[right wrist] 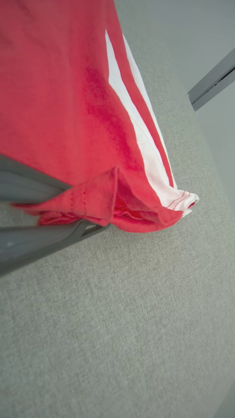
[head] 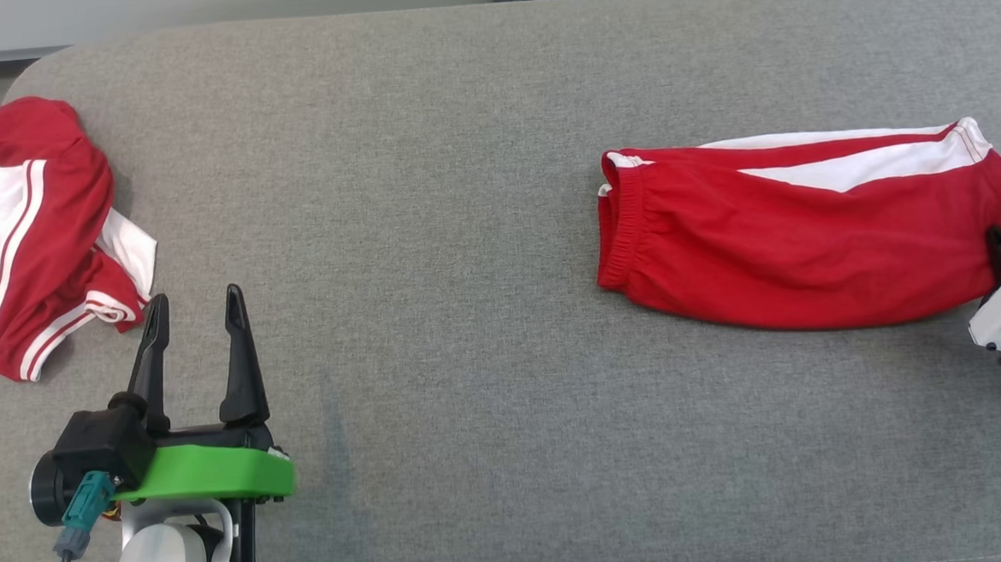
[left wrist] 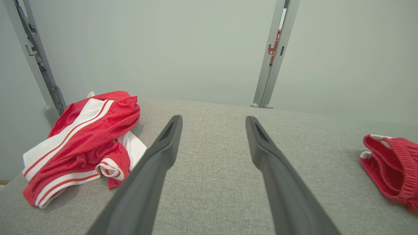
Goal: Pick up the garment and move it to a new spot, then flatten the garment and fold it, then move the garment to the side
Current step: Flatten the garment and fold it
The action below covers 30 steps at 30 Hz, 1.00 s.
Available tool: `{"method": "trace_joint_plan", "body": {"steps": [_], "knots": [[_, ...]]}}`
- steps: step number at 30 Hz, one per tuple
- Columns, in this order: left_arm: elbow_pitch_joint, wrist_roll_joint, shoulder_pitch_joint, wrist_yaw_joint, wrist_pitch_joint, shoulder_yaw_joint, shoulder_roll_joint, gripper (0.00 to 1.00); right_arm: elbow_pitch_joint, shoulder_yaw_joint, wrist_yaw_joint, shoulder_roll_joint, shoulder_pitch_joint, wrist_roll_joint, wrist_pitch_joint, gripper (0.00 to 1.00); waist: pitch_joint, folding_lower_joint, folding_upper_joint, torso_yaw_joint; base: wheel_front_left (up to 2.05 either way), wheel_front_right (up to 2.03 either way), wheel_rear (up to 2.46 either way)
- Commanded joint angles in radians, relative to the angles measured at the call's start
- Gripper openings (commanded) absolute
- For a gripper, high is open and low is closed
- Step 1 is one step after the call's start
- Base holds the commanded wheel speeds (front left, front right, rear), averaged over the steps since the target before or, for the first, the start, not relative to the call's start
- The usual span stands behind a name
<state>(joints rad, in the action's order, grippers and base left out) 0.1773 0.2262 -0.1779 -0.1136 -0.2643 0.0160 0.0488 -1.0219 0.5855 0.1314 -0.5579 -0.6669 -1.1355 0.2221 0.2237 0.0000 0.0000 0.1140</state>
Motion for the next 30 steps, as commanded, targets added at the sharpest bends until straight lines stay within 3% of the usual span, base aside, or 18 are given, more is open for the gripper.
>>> {"method": "trace_joint_plan", "body": {"steps": [1, 16, 25, 30], "knots": [[0.0, -0.011, 0.016, -0.001, 0.0, 0.005, 0.003, 1.0, 0.002, -0.003, -0.001, 0.006, 0.004, -0.006, 0.01, 0.0, -0.01, 0.0, 0.0, -0.009, 0.0, 0.0, 0.0], [0.037, -0.063, 0.048, 0.004, 0.0, 0.032, 0.003, 1.0, 0.214, 0.061, -0.001, 0.11, -0.066, 0.087, 0.038, 0.0, -0.065, 0.0, 0.0, 0.005, 0.0, 0.0, 0.0], [0.045, -0.043, 0.063, 0.013, 0.0, 0.012, 0.003, 1.0, 0.35, 0.12, -0.001, 0.195, -0.007, 0.151, 0.029, 0.0, -0.079, 0.0, 0.0, 0.034, 0.0, 0.0, 0.0], [0.053, -0.03, 0.052, 0.018, 0.0, -0.003, 0.003, 1.0, 0.345, 0.135, -0.001, 0.256, 0.042, 0.181, 0.025, 0.0, -0.073, 0.0, 0.0, 0.054, 0.0, 0.0, 0.0]]}}
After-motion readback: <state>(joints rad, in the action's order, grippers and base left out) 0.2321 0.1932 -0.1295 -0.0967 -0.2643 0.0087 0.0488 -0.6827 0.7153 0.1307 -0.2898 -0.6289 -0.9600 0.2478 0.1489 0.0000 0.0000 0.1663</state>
